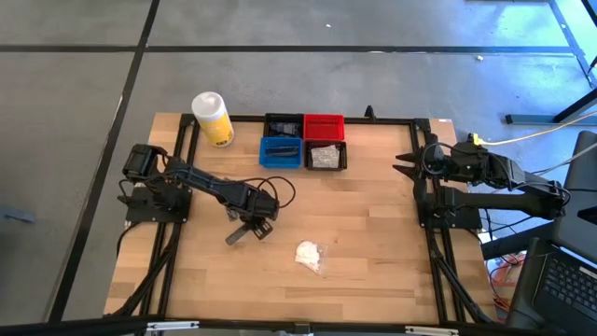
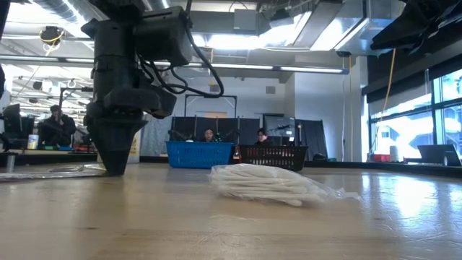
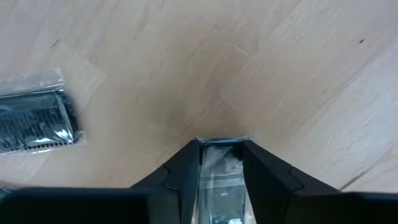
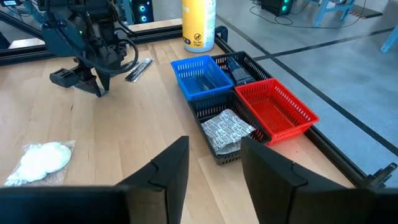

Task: Pick & Place Travel size toiletries
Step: Put the bottom comb into the blue bin

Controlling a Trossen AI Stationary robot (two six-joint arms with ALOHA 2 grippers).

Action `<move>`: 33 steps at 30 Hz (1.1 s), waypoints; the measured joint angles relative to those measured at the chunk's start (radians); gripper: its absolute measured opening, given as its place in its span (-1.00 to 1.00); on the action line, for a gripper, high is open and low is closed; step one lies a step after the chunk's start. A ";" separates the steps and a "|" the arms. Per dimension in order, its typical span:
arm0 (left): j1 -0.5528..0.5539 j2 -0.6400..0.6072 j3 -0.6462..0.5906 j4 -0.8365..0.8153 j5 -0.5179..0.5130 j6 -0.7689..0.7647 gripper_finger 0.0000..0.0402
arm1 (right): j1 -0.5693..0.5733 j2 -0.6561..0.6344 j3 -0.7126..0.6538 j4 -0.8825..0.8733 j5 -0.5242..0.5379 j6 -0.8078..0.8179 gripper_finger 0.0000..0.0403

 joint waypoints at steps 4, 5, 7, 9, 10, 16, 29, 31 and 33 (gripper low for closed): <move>0.004 -0.001 0.000 -0.004 0.012 0.010 -0.52 | 0.000 0.000 0.000 0.000 0.000 0.000 -0.24; 0.006 -0.001 0.000 -0.005 0.021 0.015 -0.54 | 0.000 0.000 0.000 0.000 0.000 0.000 -0.23; 0.011 -0.002 0.000 -0.006 0.037 0.026 -0.56 | 0.000 0.000 0.000 0.000 0.000 0.000 -0.23; 0.011 -0.006 0.005 -0.024 0.045 0.029 -0.58 | 0.000 0.000 0.000 0.000 0.000 0.000 -0.22; 0.010 -0.005 0.014 -0.041 0.047 0.036 -0.59 | 0.000 0.000 0.000 0.000 0.000 0.000 -0.21; 0.009 -0.008 0.084 -0.143 0.035 0.090 -0.68 | 0.000 0.000 0.000 0.000 0.000 0.000 -0.22; 0.010 -0.011 0.100 -0.165 0.035 0.114 -0.95 | 0.000 0.000 0.000 0.000 0.000 0.000 -0.34; 0.010 -0.012 0.100 -0.165 0.035 0.123 -0.98 | 0.000 0.000 0.000 0.000 0.000 0.000 -0.35; 0.010 -0.012 0.100 -0.165 0.035 0.123 -0.99 | 0.000 0.000 0.000 0.000 0.000 0.000 -0.37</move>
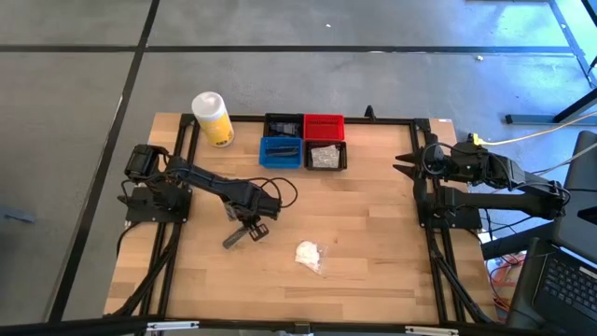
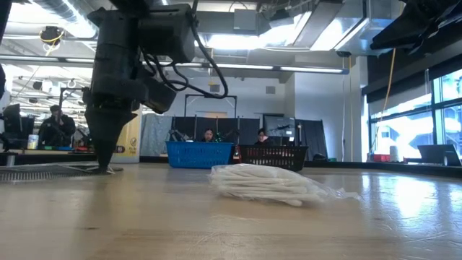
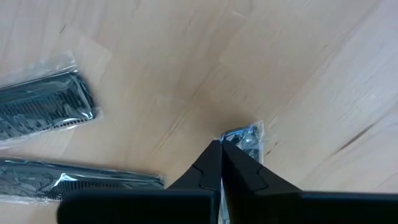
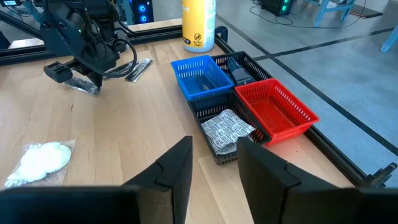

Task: Pick & Place Travel size toiletries
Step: Put the bottom comb into the blue bin

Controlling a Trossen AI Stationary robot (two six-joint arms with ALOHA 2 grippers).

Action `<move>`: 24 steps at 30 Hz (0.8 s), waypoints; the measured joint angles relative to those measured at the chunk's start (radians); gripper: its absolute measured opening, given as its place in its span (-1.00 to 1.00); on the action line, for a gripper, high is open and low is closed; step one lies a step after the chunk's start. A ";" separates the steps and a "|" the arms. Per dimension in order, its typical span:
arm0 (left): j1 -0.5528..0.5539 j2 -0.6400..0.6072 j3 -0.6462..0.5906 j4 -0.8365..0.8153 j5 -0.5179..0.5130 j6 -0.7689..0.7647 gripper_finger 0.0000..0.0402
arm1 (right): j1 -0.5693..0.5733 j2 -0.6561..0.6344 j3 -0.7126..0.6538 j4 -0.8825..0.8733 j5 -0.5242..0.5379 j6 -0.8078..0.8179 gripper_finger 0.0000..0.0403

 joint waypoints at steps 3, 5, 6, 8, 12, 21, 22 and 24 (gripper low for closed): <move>0.000 -0.001 0.001 0.000 0.000 0.003 -0.99 | 0.000 0.000 0.000 0.000 0.000 0.000 -0.40; 0.000 -0.002 0.001 0.001 0.000 0.003 -0.99 | 0.000 0.000 0.000 0.000 0.000 0.000 -0.41; 0.000 -0.002 0.002 0.001 0.000 0.003 -0.99 | 0.000 0.000 0.000 0.000 0.000 0.000 -0.42; 0.000 -0.002 0.002 0.000 0.000 0.009 -0.99 | 0.000 0.000 0.000 0.000 0.000 0.000 -0.44; 0.007 -0.002 0.002 -0.012 0.000 0.019 -0.99 | 0.000 0.000 0.000 0.000 0.000 0.000 -0.46; 0.057 -0.079 0.003 -0.015 -0.008 0.058 -0.99 | 0.000 0.000 0.000 0.000 0.000 0.000 -0.51; 0.066 -0.091 0.003 -0.015 -0.009 0.063 -0.99 | 0.000 0.000 0.000 0.000 0.000 0.000 -0.52; 0.087 -0.116 0.004 -0.013 -0.010 0.078 -0.99 | 0.000 0.000 0.000 0.000 0.000 0.000 -0.53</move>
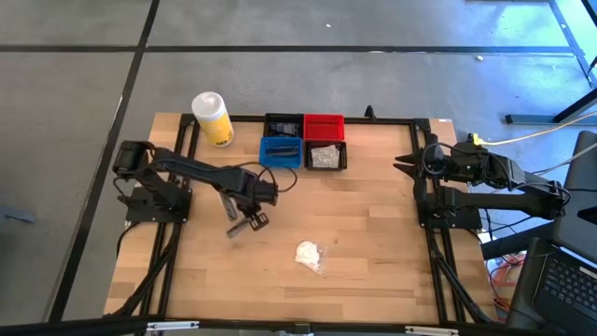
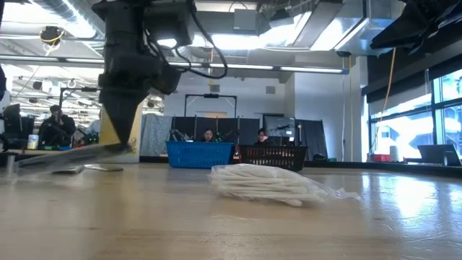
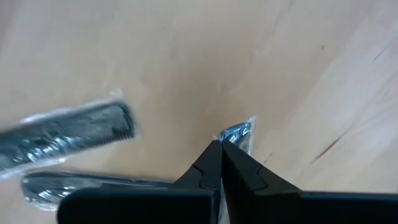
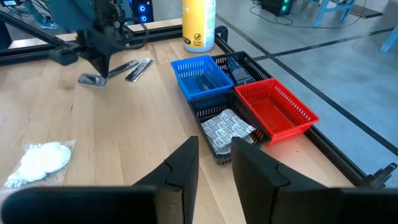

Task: Pick & Place Travel size toiletries
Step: Put the bottom comb into the blue bin

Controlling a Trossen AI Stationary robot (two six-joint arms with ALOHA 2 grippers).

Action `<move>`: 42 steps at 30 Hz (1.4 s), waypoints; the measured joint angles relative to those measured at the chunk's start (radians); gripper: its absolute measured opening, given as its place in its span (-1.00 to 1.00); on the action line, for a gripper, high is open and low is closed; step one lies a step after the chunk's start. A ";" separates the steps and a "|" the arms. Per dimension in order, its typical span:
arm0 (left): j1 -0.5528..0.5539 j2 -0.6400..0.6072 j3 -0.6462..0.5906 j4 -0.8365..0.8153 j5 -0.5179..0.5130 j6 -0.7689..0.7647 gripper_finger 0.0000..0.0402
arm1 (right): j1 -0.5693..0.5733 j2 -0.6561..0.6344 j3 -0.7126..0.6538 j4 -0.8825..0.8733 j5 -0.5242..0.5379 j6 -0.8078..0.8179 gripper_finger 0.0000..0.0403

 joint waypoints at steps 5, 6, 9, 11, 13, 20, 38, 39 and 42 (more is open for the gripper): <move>0.060 -0.042 0.000 0.051 -0.001 0.051 -0.99 | 0.000 0.000 0.000 0.000 0.000 0.000 -0.51; 0.073 -0.047 0.000 0.070 0.000 0.063 -0.99 | 0.000 0.000 0.000 0.000 0.000 0.000 -0.50; 0.112 -0.053 0.000 0.124 0.007 0.109 -0.99 | 0.000 0.000 0.000 0.000 0.000 0.000 -0.46; 0.142 -0.054 0.000 0.162 0.010 0.140 -0.99 | 0.000 0.000 0.000 0.000 0.000 0.000 -0.44; 0.175 -0.054 0.000 0.192 0.010 0.172 -0.99 | 0.000 0.000 0.000 0.000 0.000 0.000 -0.42; 0.293 -0.054 0.005 0.316 0.019 0.253 -0.99 | 0.000 0.000 0.000 0.000 0.000 0.000 -0.34; 0.387 -0.054 0.208 0.313 -0.003 0.463 -0.99 | 0.000 0.000 0.000 0.000 0.000 0.000 -0.22; 0.391 -0.054 0.214 0.313 -0.011 0.475 -0.99 | 0.000 0.000 0.000 0.000 0.000 0.000 -0.22; 0.397 -0.054 0.220 0.316 -0.066 0.523 -0.99 | 0.000 0.000 0.000 0.000 0.000 0.000 -0.20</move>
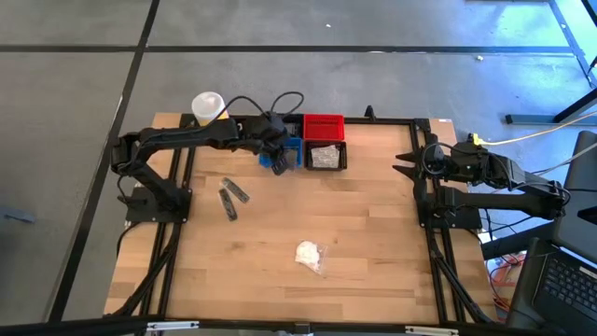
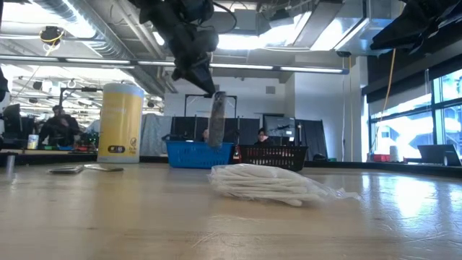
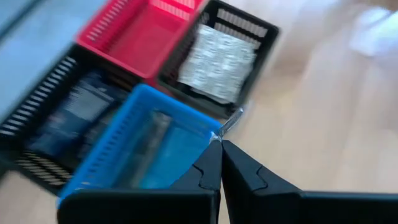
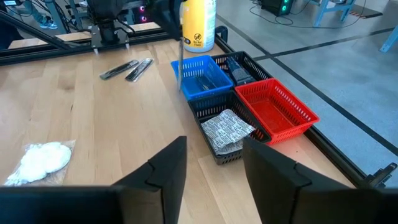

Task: Pick & Place Travel size toiletries
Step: Put the bottom comb into the blue bin

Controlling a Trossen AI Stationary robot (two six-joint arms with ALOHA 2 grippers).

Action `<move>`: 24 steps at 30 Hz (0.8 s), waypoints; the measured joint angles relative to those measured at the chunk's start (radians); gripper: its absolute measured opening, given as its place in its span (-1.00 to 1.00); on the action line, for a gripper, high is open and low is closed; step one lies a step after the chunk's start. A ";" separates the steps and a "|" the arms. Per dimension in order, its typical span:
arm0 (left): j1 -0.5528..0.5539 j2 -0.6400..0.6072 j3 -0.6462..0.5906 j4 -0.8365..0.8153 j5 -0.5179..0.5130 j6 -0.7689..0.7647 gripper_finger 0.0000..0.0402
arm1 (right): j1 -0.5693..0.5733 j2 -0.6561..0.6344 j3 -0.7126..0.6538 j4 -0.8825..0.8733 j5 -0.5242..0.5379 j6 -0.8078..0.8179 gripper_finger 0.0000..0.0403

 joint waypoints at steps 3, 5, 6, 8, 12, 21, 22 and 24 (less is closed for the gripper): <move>0.009 0.000 0.000 0.004 -0.058 0.044 -0.99 | 0.000 0.000 0.000 0.000 0.000 0.000 -0.19; 0.017 0.000 0.000 0.010 -0.093 0.071 -0.99 | 0.000 0.000 0.000 0.000 0.000 0.000 -0.19; 0.021 0.000 0.000 0.016 -0.113 0.087 -0.99 | 0.000 0.000 0.000 0.000 0.000 0.000 -0.18; 0.029 0.000 0.000 0.024 -0.144 0.107 -0.99 | 0.000 0.000 0.000 0.000 0.000 0.000 -0.19; 0.046 0.000 0.000 0.047 -0.174 0.132 -0.99 | 0.000 0.000 0.000 0.000 0.000 0.000 -0.21; 0.090 0.005 0.000 0.019 -0.192 0.200 -0.99 | 0.000 0.000 0.000 0.000 0.000 0.000 -0.29; 0.093 0.005 0.000 -0.005 -0.194 0.205 -0.99 | 0.000 0.000 0.000 0.000 0.000 0.000 -0.30; 0.099 0.005 0.000 -0.054 -0.208 0.214 -0.99 | 0.000 0.000 0.000 0.000 0.000 0.000 -0.32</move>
